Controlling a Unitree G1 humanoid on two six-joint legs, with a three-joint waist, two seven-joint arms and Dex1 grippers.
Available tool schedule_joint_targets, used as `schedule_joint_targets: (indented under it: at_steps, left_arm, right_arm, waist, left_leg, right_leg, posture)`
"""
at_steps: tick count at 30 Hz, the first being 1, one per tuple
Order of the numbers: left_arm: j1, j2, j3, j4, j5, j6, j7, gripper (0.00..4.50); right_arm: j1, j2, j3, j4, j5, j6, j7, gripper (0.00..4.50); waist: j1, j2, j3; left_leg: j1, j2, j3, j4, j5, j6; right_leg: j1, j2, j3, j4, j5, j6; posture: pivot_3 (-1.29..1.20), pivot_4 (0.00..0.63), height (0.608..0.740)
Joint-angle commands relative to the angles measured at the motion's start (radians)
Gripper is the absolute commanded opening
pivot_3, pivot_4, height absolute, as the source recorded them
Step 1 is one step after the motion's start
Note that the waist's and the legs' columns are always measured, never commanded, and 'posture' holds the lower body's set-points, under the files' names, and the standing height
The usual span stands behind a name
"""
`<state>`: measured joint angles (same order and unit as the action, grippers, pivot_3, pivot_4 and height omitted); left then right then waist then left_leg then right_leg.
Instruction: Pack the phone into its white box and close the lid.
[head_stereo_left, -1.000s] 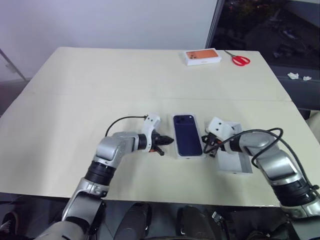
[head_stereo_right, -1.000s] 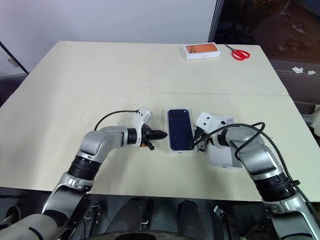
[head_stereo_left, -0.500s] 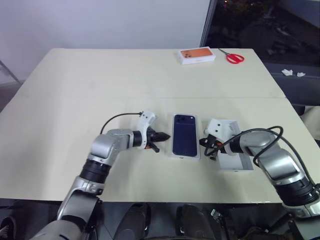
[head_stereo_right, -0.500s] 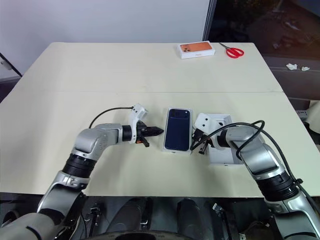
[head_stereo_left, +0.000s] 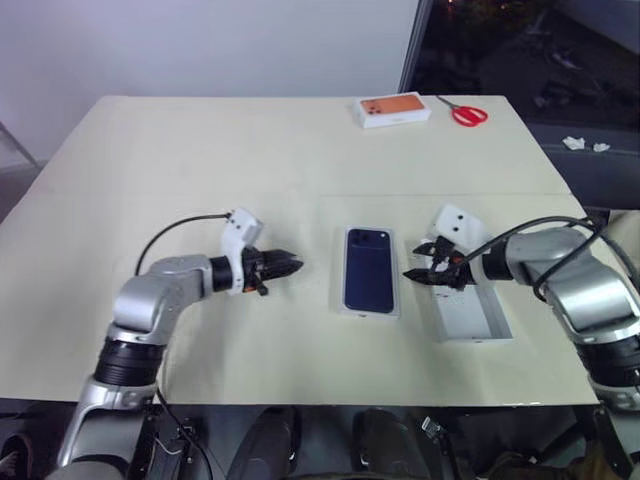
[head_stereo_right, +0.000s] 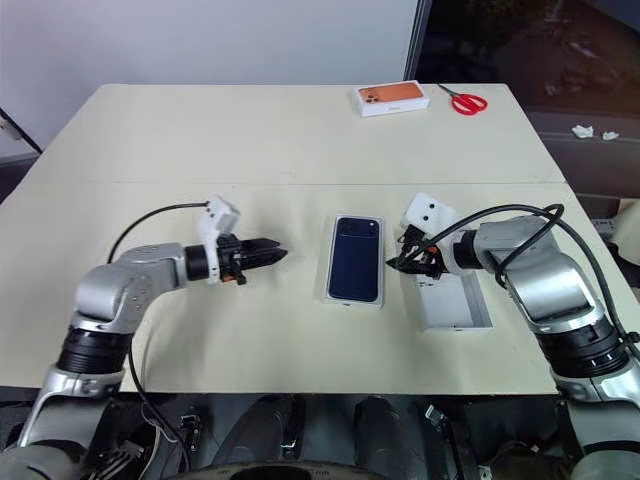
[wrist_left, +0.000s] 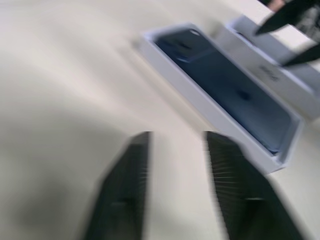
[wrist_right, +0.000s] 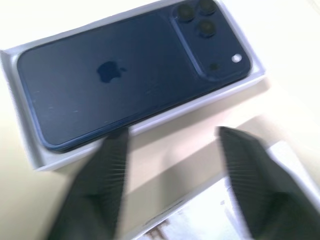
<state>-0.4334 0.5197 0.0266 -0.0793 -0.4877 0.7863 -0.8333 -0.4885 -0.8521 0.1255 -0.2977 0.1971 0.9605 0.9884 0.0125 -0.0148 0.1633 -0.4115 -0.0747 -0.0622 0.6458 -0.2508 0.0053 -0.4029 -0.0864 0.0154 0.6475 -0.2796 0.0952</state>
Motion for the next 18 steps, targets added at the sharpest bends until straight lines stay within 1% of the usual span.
schedule_joint_targets:
  at_steps: [1, 2, 6, 9, 11, 14, 18]
  left_arm:
    - [0.016, 0.053, 0.092, -0.018, -0.027, -0.101, -0.055, 3.81]
    - [0.029, 0.067, 0.108, -0.018, -0.041, -0.103, -0.071, 4.41]
    - [0.090, 0.106, 0.136, -0.033, -0.043, -0.182, -0.127, 4.46]
    - [0.096, 0.091, 0.151, -0.030, -0.047, -0.223, -0.118, 4.46]
    - [0.095, 0.076, 0.148, -0.032, -0.053, -0.229, -0.106, 4.46]
    - [0.095, 0.058, 0.138, -0.039, -0.052, -0.231, -0.082, 4.46]
    - [0.105, 0.049, 0.139, -0.051, -0.059, -0.233, -0.063, 4.46]
  right_arm:
    - [-0.029, -0.018, -0.052, -0.061, 0.001, 0.123, -0.084, 4.50]
    - [-0.046, -0.025, -0.052, -0.055, -0.009, 0.156, -0.111, 4.50]
    - [-0.135, 0.007, -0.094, -0.040, 0.044, 0.462, -0.186, 4.50]
    - [-0.153, 0.057, -0.117, -0.083, 0.092, 0.620, -0.225, 4.50]
    - [-0.137, 0.089, -0.132, -0.115, 0.135, 0.654, -0.271, 4.50]
    - [-0.083, 0.097, -0.144, -0.156, 0.185, 0.654, -0.360, 4.50]
    - [-0.004, 0.111, -0.198, -0.168, 0.274, 0.654, -0.492, 4.50]
  waist:
    - [0.000, 0.000, 0.000]
    - [-0.001, 0.000, 0.000]
    - [-0.003, 0.003, 0.002]
    - [0.002, 0.002, 0.002]
    - [0.001, 0.002, 0.002]
    - [0.002, 0.002, 0.002]
    - [0.000, 0.002, 0.002]
  left_leg:
    - [-0.001, 0.000, 0.000, 0.000, 0.000, 0.000]
    - [-0.001, 0.000, 0.000, 0.000, 0.000, 0.000]
    - [-0.001, 0.000, 0.001, 0.000, 0.000, 0.000]
    - [-0.002, 0.000, 0.001, -0.001, 0.000, 0.000]
    - [-0.004, 0.000, 0.000, 0.000, 0.000, 0.000]
    - [-0.006, 0.000, 0.000, 0.000, 0.000, 0.000]
    - [-0.007, 0.000, 0.001, 0.001, 0.000, 0.000]
  right_leg:
    - [-0.001, 0.000, 0.000, 0.000, 0.000, 0.000]
    - [-0.001, 0.000, 0.000, 0.000, 0.000, 0.000]
    - [-0.003, -0.001, 0.001, 0.000, 0.000, 0.000]
    - [-0.003, -0.001, 0.000, 0.000, 0.000, 0.000]
    - [-0.004, -0.001, 0.000, 0.000, 0.000, 0.000]
    - [-0.005, -0.001, 0.000, 0.000, 0.000, 0.000]
    - [-0.007, -0.001, 0.000, 0.001, 0.000, 0.000]
  posture:
    - [0.00, 0.150, 0.740]
    - [0.00, 0.150, 0.740]
    - [0.00, 0.150, 0.740]
    - [0.00, 0.150, 0.740]
    - [0.00, 0.150, 0.740]
    - [0.00, 0.150, 0.740]
    - [0.00, 0.150, 0.740]
